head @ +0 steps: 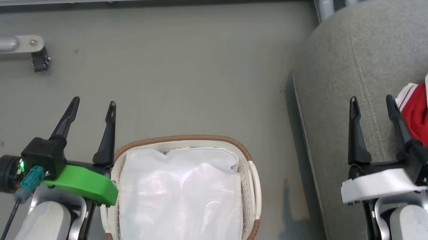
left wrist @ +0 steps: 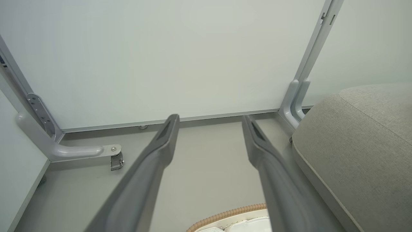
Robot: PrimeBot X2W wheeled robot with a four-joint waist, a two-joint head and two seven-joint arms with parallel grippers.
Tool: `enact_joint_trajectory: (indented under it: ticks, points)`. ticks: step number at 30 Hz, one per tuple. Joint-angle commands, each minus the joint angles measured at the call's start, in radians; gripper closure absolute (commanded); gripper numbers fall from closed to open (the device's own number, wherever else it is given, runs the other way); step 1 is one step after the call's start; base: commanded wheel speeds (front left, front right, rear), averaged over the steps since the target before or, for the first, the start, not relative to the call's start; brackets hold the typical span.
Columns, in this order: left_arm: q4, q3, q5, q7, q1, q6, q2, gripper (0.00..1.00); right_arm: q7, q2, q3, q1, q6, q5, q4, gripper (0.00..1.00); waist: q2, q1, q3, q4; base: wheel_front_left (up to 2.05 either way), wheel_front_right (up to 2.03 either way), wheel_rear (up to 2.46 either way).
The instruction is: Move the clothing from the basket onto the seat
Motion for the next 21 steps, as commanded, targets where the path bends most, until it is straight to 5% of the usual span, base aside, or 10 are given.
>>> enact_joint_trajectory:
  ticks: [1,21]
  points:
    - [0.003,0.012,0.002,0.0,0.023,0.01,0.001,0.0,-0.002,0.0,-0.007,0.028,-0.001,0.009,0.002,0.0,0.0,0.0,-0.043,0.043,0.0,0.0,0.0]
    - [0.044,0.077,-0.027,0.0,0.191,-0.007,0.002,0.0,-0.002,0.038,-0.033,0.218,-0.001,0.012,0.048,0.0,0.0,0.0,-0.195,0.097,0.0,0.0,0.0]
